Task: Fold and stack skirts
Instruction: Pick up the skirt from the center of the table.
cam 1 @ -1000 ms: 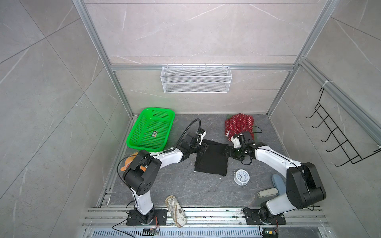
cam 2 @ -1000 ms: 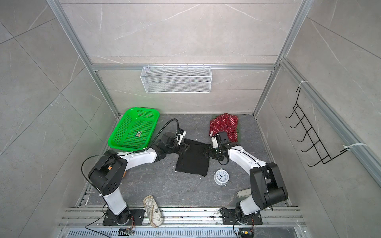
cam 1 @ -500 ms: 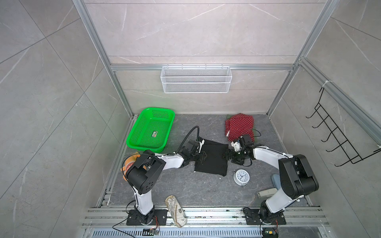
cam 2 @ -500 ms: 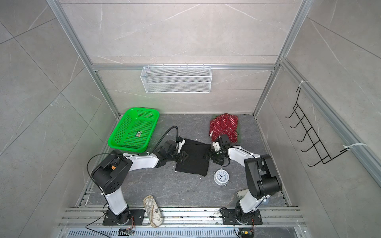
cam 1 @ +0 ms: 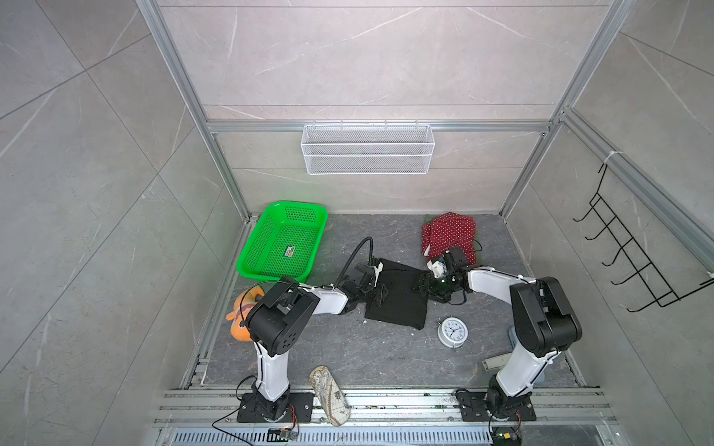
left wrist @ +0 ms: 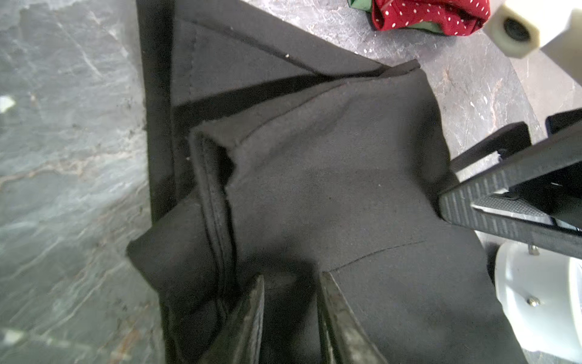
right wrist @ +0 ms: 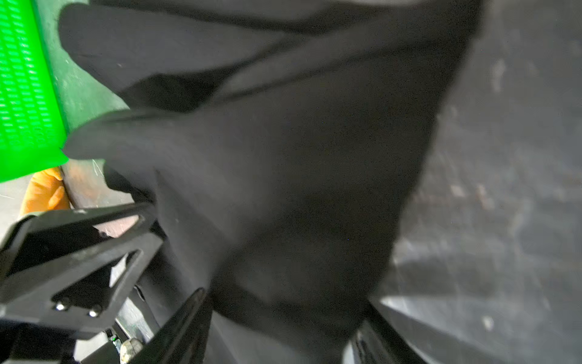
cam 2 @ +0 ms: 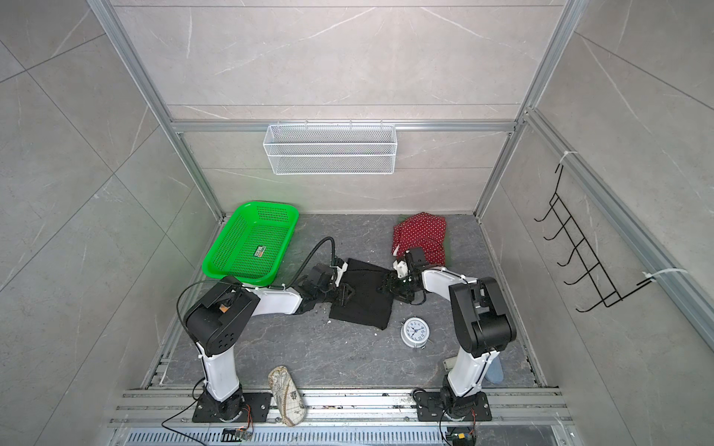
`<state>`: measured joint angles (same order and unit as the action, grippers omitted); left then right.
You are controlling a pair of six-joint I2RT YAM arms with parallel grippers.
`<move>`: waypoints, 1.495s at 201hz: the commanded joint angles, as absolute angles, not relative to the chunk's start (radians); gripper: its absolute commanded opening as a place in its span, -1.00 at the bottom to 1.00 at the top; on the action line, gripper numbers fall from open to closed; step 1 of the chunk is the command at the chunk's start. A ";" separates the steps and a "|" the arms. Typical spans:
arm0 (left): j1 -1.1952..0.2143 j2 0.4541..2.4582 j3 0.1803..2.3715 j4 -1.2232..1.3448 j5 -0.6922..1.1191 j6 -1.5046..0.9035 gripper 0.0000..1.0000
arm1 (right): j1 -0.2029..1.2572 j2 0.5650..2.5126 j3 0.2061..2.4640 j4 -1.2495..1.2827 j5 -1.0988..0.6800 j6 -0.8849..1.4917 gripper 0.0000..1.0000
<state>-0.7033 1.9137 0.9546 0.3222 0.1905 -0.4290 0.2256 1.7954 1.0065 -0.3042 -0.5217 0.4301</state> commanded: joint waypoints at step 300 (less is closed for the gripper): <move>-0.700 2.005 0.955 0.309 0.175 -0.479 -0.41 | 0.290 2.009 1.021 0.010 -0.645 0.545 -0.01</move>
